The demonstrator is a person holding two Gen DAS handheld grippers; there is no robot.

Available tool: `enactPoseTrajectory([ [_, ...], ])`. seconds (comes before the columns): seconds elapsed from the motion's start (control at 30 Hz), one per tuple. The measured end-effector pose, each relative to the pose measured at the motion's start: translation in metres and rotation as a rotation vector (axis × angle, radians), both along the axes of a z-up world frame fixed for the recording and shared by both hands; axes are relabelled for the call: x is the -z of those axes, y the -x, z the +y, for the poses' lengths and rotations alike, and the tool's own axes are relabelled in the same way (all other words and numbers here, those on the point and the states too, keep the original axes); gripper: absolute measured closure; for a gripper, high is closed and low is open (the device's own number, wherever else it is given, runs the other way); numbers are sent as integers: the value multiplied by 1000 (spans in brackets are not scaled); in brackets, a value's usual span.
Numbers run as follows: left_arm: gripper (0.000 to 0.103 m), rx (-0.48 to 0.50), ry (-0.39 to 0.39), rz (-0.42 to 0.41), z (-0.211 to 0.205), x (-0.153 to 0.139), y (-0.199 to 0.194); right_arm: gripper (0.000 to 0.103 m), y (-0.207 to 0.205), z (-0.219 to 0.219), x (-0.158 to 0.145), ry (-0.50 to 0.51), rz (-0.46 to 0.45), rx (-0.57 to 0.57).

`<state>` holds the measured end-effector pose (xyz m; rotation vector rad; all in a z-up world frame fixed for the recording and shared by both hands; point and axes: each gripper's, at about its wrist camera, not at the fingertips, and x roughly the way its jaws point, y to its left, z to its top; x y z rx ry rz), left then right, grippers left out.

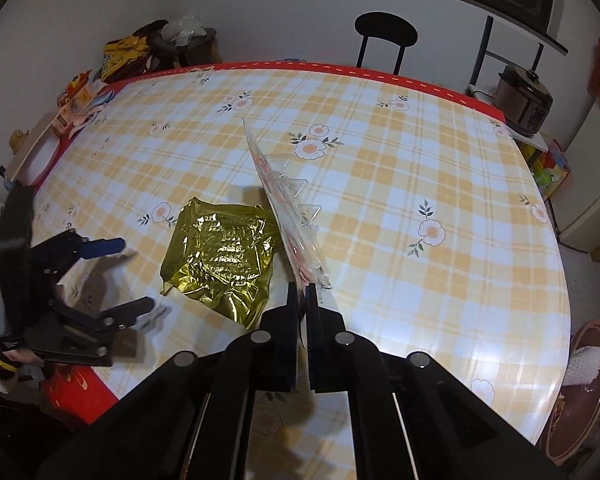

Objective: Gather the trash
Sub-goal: 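Grasp the gold foil wrapper with the left gripper and lift it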

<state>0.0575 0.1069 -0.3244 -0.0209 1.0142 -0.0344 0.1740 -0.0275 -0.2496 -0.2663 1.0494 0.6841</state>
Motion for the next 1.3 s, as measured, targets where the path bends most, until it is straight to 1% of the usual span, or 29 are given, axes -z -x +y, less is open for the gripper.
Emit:
enactPoseTrajectory([
  [0.13,24,12,-67,6,-2,8,-13,98,-1,-8,1,-23,13,26],
  [0.27,24,53,-115,24,-10,16,-23,98,-1,-13,0,-33,19,38],
  [0.33,28,65,-127,39,-13,21,-28,99,-2,-16,0,-39,23,47],
  [0.37,28,66,-130,43,-14,22,-29,99,-2,-17,1,-42,25,50],
  [0.4,30,64,-125,38,-14,22,-30,99,-2,-19,0,-45,27,54],
  [0.47,42,61,-102,34,-13,22,-33,99,-2,-21,0,-49,30,58],
  [0.5,58,61,-95,31,-13,21,-34,99,-1,-22,0,-52,30,61],
  [0.57,67,60,-86,6,-14,15,-33,100,0,-25,-1,-64,36,68],
  [0.6,70,60,-70,-14,-14,10,-32,100,0,-27,-2,-76,40,74],
  [0.63,76,56,-52,-30,-13,4,-31,100,2,-28,-4,-85,41,78],
  [0.7,77,29,8,-61,-8,-10,-29,100,3,-31,-7,-100,41,84],
  [0.77,78,-12,89,-94,2,-25,-26,100,6,-34,-10,-118,40,93],
  [0.9,78,-89,194,-147,15,-49,-17,100,11,-41,-16,-155,38,114],
  [0.97,78,-118,231,-175,21,-62,-11,100,13,-46,-20,-172,35,126],
  [1.17,78,-187,267,-243,33,-92,5,100,19,-62,-34,-217,10,161],
  [1.3,78,-216,263,-279,37,-110,12,100,23,-75,-46,-237,-18,188],
])
